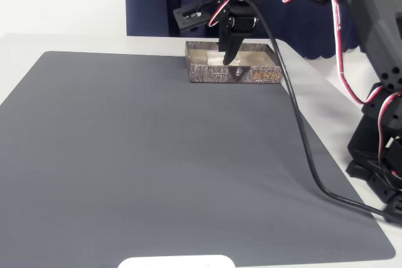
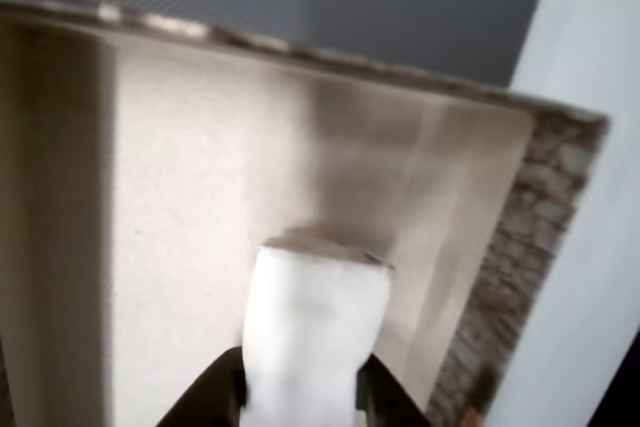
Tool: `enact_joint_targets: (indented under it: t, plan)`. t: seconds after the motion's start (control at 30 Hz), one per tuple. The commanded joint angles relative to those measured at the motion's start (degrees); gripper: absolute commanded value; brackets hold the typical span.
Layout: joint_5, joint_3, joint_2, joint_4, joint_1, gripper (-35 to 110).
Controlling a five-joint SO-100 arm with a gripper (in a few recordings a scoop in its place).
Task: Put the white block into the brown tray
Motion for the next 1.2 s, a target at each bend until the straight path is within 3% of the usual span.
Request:
enact_joint_targets:
  t: [0.0,0.13,0.43,0.63,0.9,1.17]
  plan:
    - [0.6,-1.9,0.9,-0.3,-0.5,1]
    - [1.8,-1.2,0.9,0.0,-0.4,5]
    - [6.1,-1.4,2.5,-1.2,-0.6,36]
    - [8.1,-0.5,3.8,-3.6,-0.7,42]
    - [12.3,9.4,14.7,-6.5,-2.9,37]
    - [29.0,38.7,40.3,-5.2,-7.1,8]
